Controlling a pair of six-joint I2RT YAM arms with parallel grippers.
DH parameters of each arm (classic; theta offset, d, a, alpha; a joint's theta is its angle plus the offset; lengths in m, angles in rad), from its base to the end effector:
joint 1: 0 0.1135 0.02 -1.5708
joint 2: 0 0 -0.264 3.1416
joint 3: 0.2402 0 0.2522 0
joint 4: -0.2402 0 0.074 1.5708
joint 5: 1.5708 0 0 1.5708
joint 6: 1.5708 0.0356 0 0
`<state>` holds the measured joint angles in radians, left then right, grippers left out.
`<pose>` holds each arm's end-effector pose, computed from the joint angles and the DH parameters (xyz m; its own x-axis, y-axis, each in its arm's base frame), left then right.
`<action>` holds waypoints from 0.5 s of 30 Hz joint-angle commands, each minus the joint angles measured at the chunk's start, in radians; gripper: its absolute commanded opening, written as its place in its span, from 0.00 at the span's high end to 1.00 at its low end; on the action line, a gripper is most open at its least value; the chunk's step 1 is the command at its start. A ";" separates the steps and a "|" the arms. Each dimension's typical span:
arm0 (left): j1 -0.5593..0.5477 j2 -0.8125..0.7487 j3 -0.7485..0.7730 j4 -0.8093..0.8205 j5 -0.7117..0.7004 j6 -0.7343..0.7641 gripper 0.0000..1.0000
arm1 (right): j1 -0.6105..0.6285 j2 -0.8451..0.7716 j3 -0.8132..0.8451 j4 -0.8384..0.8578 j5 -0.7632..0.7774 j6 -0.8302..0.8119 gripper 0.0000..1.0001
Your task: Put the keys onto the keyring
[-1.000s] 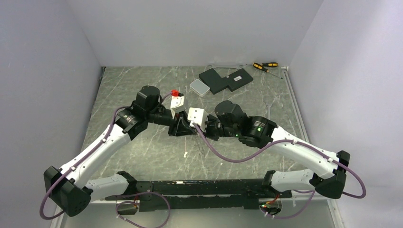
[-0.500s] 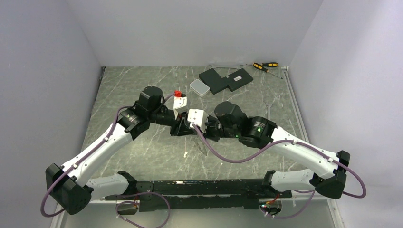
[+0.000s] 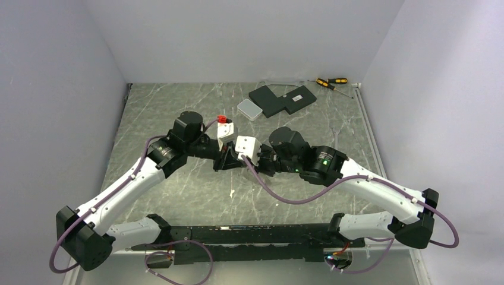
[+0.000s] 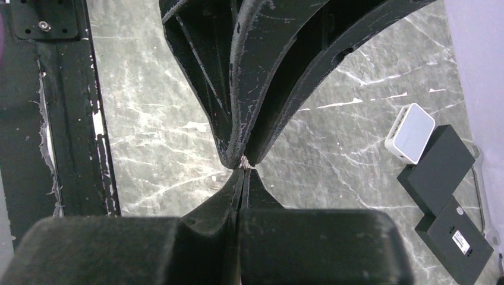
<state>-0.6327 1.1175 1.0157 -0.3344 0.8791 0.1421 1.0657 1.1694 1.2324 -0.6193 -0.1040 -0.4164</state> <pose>0.1788 -0.1651 0.3448 -0.2041 0.2617 -0.9433 0.9789 0.0652 -0.1937 0.1180 0.2210 0.3740 0.1356 -0.5861 -0.7988 -0.9384 0.1827 -0.2933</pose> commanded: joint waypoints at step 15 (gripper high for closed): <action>-0.004 0.005 0.013 0.045 0.028 0.017 1.00 | 0.009 -0.010 0.019 0.075 -0.047 0.010 1.00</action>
<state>-0.6342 1.1175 1.0157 -0.3271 0.8982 0.1387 1.0653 1.1690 1.2324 -0.6197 -0.1043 -0.4164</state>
